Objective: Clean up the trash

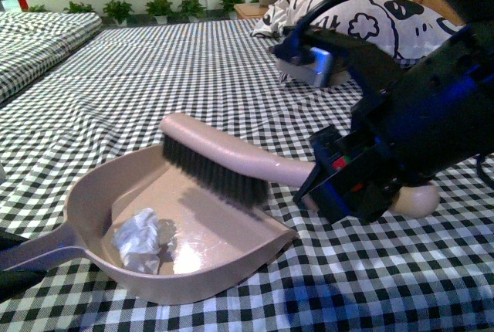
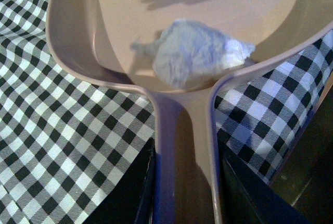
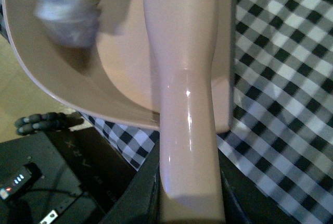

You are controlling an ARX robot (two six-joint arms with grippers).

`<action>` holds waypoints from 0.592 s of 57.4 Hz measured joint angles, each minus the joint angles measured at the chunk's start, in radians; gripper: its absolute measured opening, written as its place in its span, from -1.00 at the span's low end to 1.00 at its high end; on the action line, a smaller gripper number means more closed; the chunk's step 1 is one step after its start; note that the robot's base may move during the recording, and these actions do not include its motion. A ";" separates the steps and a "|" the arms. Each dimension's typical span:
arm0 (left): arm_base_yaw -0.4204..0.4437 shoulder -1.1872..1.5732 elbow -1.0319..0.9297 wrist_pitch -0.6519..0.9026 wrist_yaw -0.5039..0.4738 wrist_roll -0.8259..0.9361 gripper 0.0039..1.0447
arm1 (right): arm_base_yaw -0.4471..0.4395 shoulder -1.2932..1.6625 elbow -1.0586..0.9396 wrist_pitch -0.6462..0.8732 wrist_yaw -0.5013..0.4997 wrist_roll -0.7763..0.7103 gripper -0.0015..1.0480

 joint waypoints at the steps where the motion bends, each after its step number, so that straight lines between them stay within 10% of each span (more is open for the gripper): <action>1: 0.000 0.000 0.000 0.000 0.000 0.000 -0.45 | -0.011 -0.008 -0.006 0.005 0.005 0.000 -0.61; 13: 0.000 0.000 -0.001 0.005 -0.006 -0.008 -0.45 | -0.102 -0.084 -0.067 0.126 0.082 0.071 -0.61; 24: 0.018 -0.030 -0.069 0.416 -0.267 -0.362 -0.45 | -0.217 -0.301 -0.152 0.229 0.135 0.206 -0.61; 34: 0.043 -0.150 -0.067 0.445 -0.431 -0.622 -0.45 | -0.315 -0.517 -0.205 0.150 0.032 0.244 -0.61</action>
